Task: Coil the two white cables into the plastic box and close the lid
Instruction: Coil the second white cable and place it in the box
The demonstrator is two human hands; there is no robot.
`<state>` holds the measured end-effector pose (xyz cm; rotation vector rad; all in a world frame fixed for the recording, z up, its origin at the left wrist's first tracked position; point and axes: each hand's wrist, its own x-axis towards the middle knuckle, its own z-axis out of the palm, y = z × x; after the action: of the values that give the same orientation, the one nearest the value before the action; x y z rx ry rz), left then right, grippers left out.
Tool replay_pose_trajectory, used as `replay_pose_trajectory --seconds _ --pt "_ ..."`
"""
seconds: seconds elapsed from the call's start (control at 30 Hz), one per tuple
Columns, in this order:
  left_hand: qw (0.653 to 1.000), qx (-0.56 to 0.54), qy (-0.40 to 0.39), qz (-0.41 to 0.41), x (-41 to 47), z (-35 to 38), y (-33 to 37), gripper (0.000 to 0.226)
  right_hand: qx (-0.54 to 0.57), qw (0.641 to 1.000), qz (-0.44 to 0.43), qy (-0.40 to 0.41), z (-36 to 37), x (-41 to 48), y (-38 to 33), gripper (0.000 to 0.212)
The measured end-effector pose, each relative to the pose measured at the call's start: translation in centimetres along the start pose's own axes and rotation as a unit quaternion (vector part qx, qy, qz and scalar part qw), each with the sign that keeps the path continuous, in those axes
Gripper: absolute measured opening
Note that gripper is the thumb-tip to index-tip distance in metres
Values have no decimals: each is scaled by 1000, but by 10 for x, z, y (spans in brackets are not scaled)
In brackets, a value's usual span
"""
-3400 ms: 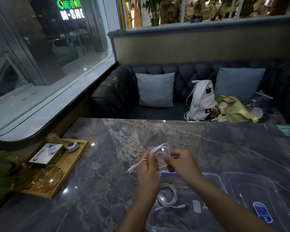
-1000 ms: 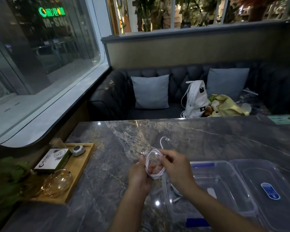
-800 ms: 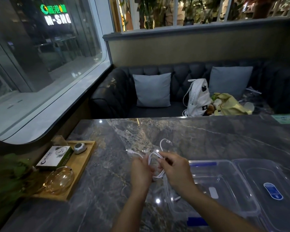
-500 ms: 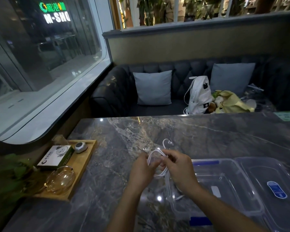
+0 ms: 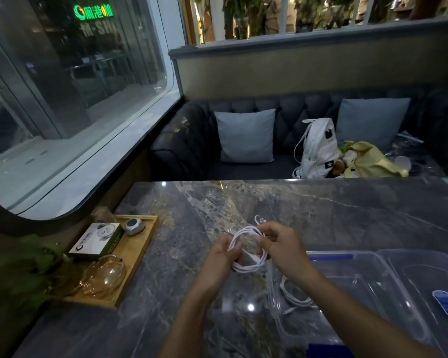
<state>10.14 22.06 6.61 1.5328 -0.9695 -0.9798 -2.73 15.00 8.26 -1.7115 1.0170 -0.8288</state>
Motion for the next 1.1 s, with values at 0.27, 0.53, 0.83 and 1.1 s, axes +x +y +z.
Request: replay_pose_trajectory --seconds 0.27,0.53,0.83,1.1 --pt "996 -19 -33 83 -10 -6 -7 12 -290 948 -44 -121 0 9 -6 13" --pt "961 240 48 130 -11 0 -7 14 -228 961 25 -157 0 16 -14 6" --pt "970 189 5 155 -20 -11 -1 18 -104 967 67 -224 -1 18 -5 9" --pt "998 -53 13 22 -15 -16 -5 16 -344 854 -386 -63 2 8 -6 29"
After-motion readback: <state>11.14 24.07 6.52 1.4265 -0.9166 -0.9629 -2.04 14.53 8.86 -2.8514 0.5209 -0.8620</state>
